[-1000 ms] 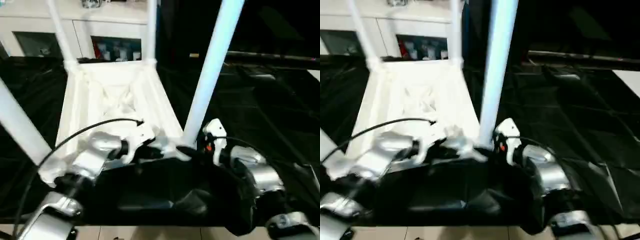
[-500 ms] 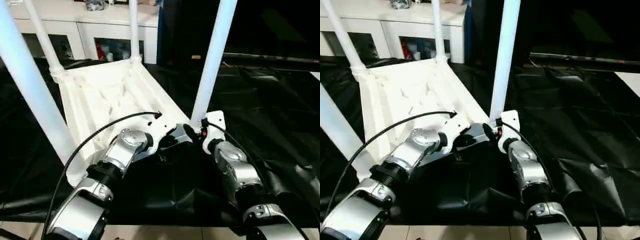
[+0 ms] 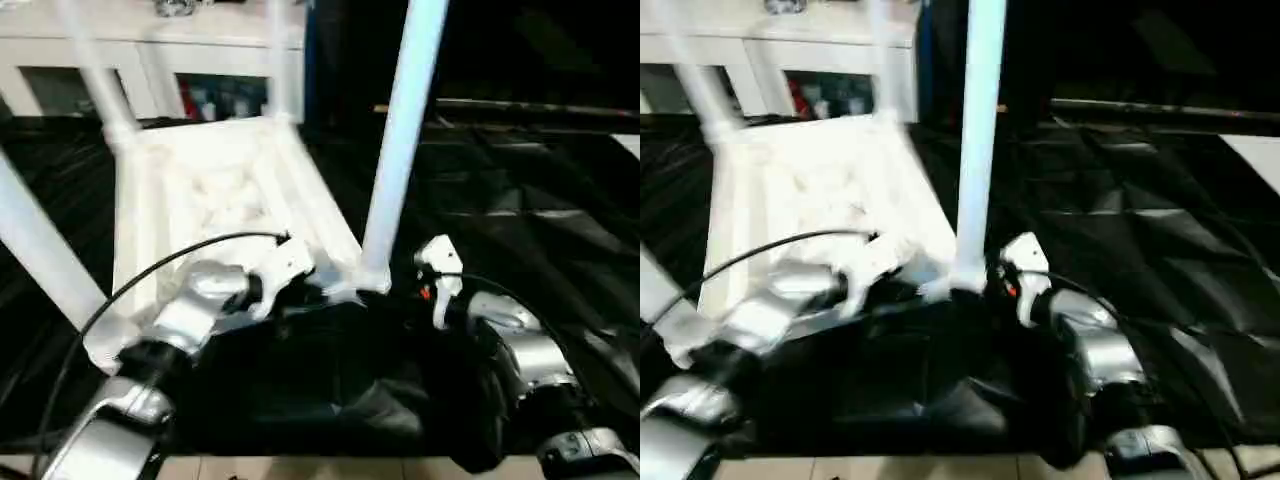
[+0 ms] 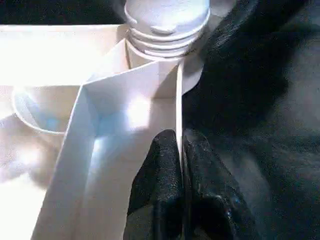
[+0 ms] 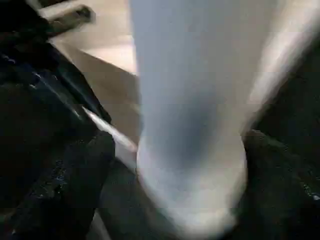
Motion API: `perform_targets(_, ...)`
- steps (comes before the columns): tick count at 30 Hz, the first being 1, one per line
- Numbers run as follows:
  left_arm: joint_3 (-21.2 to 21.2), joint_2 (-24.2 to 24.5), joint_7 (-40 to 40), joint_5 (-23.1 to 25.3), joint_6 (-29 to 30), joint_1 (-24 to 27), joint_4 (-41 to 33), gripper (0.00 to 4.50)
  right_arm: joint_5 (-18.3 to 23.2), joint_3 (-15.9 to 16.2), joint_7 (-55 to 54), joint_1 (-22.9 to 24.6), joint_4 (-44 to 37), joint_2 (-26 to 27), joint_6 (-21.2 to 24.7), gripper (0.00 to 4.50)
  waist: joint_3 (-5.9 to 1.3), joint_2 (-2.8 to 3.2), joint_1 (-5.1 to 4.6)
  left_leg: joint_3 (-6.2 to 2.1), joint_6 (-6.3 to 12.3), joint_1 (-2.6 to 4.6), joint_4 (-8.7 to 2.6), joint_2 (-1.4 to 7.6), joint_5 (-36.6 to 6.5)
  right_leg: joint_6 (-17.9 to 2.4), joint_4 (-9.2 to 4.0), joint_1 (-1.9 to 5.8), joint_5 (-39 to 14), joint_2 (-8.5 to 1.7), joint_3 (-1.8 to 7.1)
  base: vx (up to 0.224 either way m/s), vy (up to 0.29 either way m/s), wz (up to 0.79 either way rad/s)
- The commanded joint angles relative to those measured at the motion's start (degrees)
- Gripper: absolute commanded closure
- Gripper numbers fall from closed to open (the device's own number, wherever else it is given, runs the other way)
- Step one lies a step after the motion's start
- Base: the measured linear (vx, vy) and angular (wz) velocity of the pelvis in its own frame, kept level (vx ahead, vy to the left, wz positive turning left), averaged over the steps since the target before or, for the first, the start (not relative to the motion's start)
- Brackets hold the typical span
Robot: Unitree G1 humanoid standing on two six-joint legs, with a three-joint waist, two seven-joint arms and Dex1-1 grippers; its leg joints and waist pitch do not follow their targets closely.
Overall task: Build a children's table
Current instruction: Rotate leg to tighten
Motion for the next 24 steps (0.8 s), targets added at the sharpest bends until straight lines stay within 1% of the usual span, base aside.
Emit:
perform_targets(1, -1.8, 0.0, -5.2, -3.7, 0.9, 2.2, -2.2, 4.5, 0.4, 0.7, 2.9, 0.0, -1.6, -1.6, 1.0, 0.29, -2.94, -0.44, -0.26, -0.53, 4.65, 0.29, -3.13, 2.38, -8.6, -13.3, -3.79, 2.45, -5.7, -3.35, 2.27, 0.0, 0.0, 0.0)
perform_targets(2, -1.7, 0.7, -6.4, -4.1, 1.1, 2.7, -3.1, 4.5, 0.6, 0.9, 3.9, -0.1, -1.7, -2.1, 1.4, 0.29, -2.96, -0.51, -0.08, -0.53, 4.71, 0.19, -3.11, 2.39, -8.3, -13.8, -3.5, 2.69, -4.5, -3.34, 2.18, 0.0, 0.0, 0.0)
perform_targets(3, -1.6, 1.1, -7.0, -4.4, 1.2, 3.1, -3.6, 4.5, 0.8, 1.0, 4.4, -0.2, -1.8, -2.3, 1.6, 0.29, -2.86, -0.55, -0.19, -0.43, 4.64, 0.04, -3.17, 2.29, -7.9, -13.7, -3.46, 2.79, -4.2, -3.15, 2.12, 0.0, 0.0, 0.0)
perform_targets(4, -1.5, 1.7, -7.9, -4.9, 1.8, 3.5, -4.4, 4.5, 1.1, 1.2, 5.2, -0.2, -2.1, -2.6, 1.9, 0.29, -2.87, -0.5, -0.12, -0.41, 4.49, 0.25, -3.15, 2.38, -8.2, -13.6, -3.47, 2.69, -4.3, -3.22, 2.14, 0.0, 0.0, 0.0)
perform_targets(7, -1.3, 2.2, -8.3, -5.0, 2.5, 3.9, -5.1, 4.5, 1.2, 1.8, 6.4, -0.2, -2.5, -3.0, 2.3, 0.29, -2.78, -0.6, -0.24, -0.26, 4.01, 0.33, -3.14, 2.36, -9.9, -13.3, -3.79, 2.67, -7.0, -3.56, 2.3, 0.0, 0.0, 0.0)
perform_targets(8, -1.0, 2.4, -8.3, -4.8, 2.5, 4.0, -5.1, 4.5, 0.8, 2.2, 7.1, -0.3, -2.5, -3.1, 2.3, 0.29, -2.73, -0.79, -0.28, -0.2, 3.86, 0.31, -3.13, 2.3, -10.3, -13.0, -3.93, 2.67, -7.9, -3.55, 2.35, 0.0, 0.0, 0.0)
perform_targets(9, -0.9, 2.4, -8.1, -4.6, 2.4, 4.0, -5.0, 4.5, 0.9, 2.2, 7.3, -0.4, -2.5, -3.1, 2.4, 0.44, -2.72, -0.82, -0.24, -0.24, 3.68, 0.27, -3.14, 2.27, -10.3, -12.6, -3.99, 2.68, -8.7, -3.63, 2.39, 0.0, 0.0, 0.0)
perform_targets(10, -0.8, 2.5, -8.0, -4.5, 2.4, 4.0, -5.1, 4.5, 0.9, 2.2, 7.3, -0.3, -2.6, -3.0, 2.5, 0.44, -2.7, -0.84, -0.24, -0.25, 3.61, 0.29, -3.14, 2.27, -10.4, -12.4, -4.02, 2.65, -9.0, -3.62, 2.4, 0.0, 0.0, 0.0)
perform_targets(11, -0.7, 2.5, -8.0, -4.5, 2.5, 4.0, -5.0, 4.5, 0.9, 2.2, 7.2, -0.5, -2.5, -2.9, 2.4, 0.54, -2.7, -0.89, -0.24, -0.27, 3.5, 0.26, -3.14, 2.24, -10.3, -12.1, -4.05, 2.67, -9.6, -3.67, 2.42, 0.0, 0.0, 0.0)
perform_targets(12, -0.6, 2.7, -7.8, -4.7, 2.8, 4.0, -5.3, 4.5, 0.9, 2.3, 7.4, -0.6, -2.4, -2.8, 2.5, 0.72, -2.7, -0.94, -0.28, -0.3, 3.39, 0.25, -3.16, 2.23, -10.2, -11.9, -4.07, 2.66, -10.0, -3.66, 2.41, 0.0, 0.0, 0.0)
perform_targets(15, -0.5, 2.9, -7.8, -4.8, 3.3, 4.1, -5.7, 4.5, 0.9, 2.4, 7.8, -0.5, -2.6, -2.9, 2.8, 0.81, -2.78, -0.88, -0.37, -0.33, 3.46, 0.24, -3.12, 2.24, -9.5, -12.0, -3.9, 2.69, -8.9, -3.58, 2.39, 0.0, 0.0, 0.0)
perform_targets(17, -0.4, 2.9, -7.8, -4.8, 3.4, 4.2, -5.9, 4.5, 0.9, 2.4, 7.7, -0.4, -2.6, -2.8, 2.7, 1.02, -2.81, -0.9, -0.4, -0.28, 3.67, 0.26, -3.04, 2.2, -9.0, -12.3, -3.79, 2.7, -7.8, -3.54, 2.38, 0.0, 0.0, 0.0)
perform_targets(18, -0.3, 2.9, -7.8, -4.7, 3.6, 4.3, -6.1, 4.5, 1.0, 2.4, 7.6, -0.3, -2.7, -2.7, 2.8, 1.02, -2.78, -0.91, -0.43, -0.28, 3.74, 0.22, -3.04, 2.19, -9.0, -12.4, -3.81, 2.72, -7.7, -3.57, 2.37, 0.0, 0.0, 0.0)
perform_targets(20, -0.2, 2.8, -7.6, -4.6, 3.8, 4.4, -6.1, 4.5, 1.2, 2.3, 7.4, -0.1, -2.6, -2.5, 2.9, 1.22, -2.78, -0.89, -0.47, -0.28, 3.77, 0.26, -3.02, 2.2, -9.1, -12.4, -3.83, 2.69, -8.1, -3.55, 2.36, 0.0, 0.0, 0.0)
perform_targets(21, 0.0, 2.4, -6.7, -4.3, 3.9, 4.3, -5.6, 4.5, 1.2, 1.9, 6.3, -0.1, -2.2, -1.9, 2.7, 1.22, -2.8, -0.83, -0.49, -0.29, 3.75, 0.29, -3.02, 2.2, -9.0, -12.5, -3.81, 2.71, -8.0, -3.55, 2.36, 0.0, 0.0, 0.0)
perform_targets(22, 0.2, 2.0, -5.5, -3.9, 4.0, 4.1, -5.0, 4.5, 1.1, 1.3, 4.7, 0.0, -1.6, -1.1, 2.6, 1.43, -2.8, -0.9, -0.52, -0.25, 3.74, 0.29, -3.0, 2.17, -9.1, -12.5, -3.83, 2.68, -7.9, -3.52, 2.38, 0.0, 0.0, 0.0)
perform_targets(23, 0.5, 1.3, -3.9, -3.5, 4.0, 3.7, -4.0, 4.5, 0.8, 0.7, 2.3, -0.1, -0.7, -0.2, 2.2, 1.43, -2.75, -0.94, -0.56, -0.28, 3.57, 0.26, -3.05, 2.17, -9.2, -12.5, -3.89, 2.66, -8.3, -3.58, 2.4, 0.0, 0.0, 0.0)
perform_targets(24, 0.8, 0.4, -1.8, -3.0, 3.9, 3.3, -2.9, 4.5, 0.1, 0.1, -0.6, -0.1, 0.3, 0.8, 1.6, 1.48, -2.63, -0.97, -0.72, -0.26, 3.13, 0.26, -3.11, 2.11, -9.9, -12.2, -4.08, 2.54, -9.7, -3.56, 2.42, 0.0, 0.0, 0.0)
